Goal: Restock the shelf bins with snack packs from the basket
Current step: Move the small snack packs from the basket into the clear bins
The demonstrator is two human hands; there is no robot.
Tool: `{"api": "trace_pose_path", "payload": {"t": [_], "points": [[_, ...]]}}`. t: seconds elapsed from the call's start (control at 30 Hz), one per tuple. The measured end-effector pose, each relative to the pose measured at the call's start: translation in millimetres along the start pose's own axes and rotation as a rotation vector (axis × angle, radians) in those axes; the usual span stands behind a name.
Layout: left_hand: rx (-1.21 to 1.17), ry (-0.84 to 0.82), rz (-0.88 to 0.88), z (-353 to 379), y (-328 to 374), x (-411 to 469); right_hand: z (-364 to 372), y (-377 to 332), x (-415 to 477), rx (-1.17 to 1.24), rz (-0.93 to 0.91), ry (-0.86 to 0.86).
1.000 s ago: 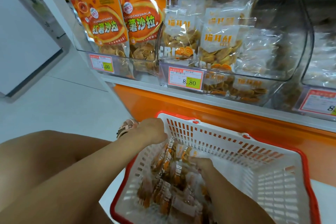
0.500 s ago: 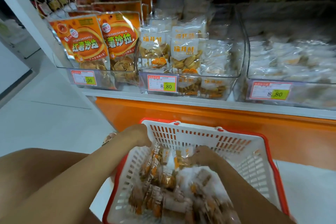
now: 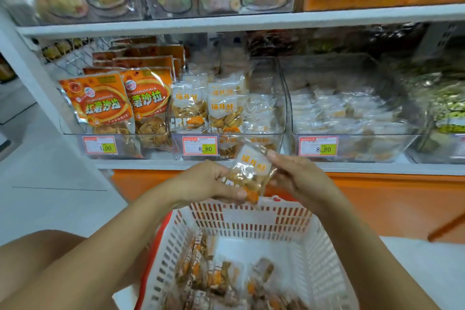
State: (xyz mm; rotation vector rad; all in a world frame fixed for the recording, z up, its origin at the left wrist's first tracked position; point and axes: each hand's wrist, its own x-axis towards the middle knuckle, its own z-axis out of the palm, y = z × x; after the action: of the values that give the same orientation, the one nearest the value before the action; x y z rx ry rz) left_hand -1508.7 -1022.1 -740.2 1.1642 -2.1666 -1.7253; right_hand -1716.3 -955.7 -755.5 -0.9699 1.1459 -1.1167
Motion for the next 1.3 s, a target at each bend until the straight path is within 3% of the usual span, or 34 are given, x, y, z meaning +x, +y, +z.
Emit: {"api": "trace_pose_path", "payload": {"t": [0.17,0.3,0.5,0.67,0.73,0.87,1.3], "points": [[-0.060,0.190,0.129,-13.7,36.1,4.7,16.4,-35.8,-14.1,-0.272,-0.120,0.120],[-0.021,0.229,0.176,-18.2,64.1,17.7,7.1,-61.5,1.3,-0.268,-0.167,0.221],[0.003,0.451,0.138,-38.0,79.7,50.1,-31.4,-101.4,63.8,-0.259,-0.223,0.546],[0.065,0.565,0.129,-36.8,79.9,68.6,-45.1,-132.6,143.4,-0.481,-0.217,0.724],[0.062,0.579,0.135,-36.8,77.7,72.2,-40.2,-143.9,170.9,-0.748,-0.133,0.755],[0.117,0.590,0.166,-33.6,70.7,73.9,-29.2,-149.3,207.5,-0.912,-0.142,0.791],[0.053,0.561,0.138,-36.7,70.6,66.6,-27.1,-146.7,237.7,-0.861,-0.222,0.821]]}}
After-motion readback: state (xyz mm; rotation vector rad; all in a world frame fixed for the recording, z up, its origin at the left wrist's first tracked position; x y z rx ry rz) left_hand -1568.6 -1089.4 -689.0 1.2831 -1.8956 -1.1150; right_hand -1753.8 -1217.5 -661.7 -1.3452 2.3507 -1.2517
